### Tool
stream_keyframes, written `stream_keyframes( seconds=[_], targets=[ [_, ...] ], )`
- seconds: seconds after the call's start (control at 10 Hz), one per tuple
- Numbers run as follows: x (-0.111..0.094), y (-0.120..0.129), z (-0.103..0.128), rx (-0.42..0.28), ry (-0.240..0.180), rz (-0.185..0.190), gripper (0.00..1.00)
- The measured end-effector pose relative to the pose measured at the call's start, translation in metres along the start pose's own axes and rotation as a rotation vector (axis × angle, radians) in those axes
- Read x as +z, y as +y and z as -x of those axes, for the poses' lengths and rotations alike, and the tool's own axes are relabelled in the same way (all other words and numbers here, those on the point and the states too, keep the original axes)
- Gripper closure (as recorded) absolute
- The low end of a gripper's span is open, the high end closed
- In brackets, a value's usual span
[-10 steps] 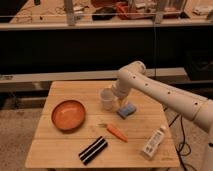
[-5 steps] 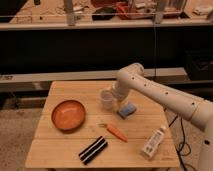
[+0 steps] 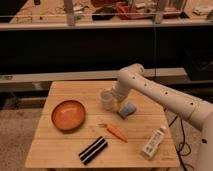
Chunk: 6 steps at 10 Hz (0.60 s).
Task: Pick up the ceramic cup
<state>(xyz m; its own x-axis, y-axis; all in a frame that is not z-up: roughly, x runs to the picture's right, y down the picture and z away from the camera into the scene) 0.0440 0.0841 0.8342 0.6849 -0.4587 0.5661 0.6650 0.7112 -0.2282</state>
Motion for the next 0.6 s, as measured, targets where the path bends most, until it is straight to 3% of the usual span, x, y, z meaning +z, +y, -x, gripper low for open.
stream_keyframes(
  seconds=[0.6],
  targets=[
    [0.0078, 0.0002, 0.0031, -0.007, -0.033, 0.016, 0.20]
  ],
)
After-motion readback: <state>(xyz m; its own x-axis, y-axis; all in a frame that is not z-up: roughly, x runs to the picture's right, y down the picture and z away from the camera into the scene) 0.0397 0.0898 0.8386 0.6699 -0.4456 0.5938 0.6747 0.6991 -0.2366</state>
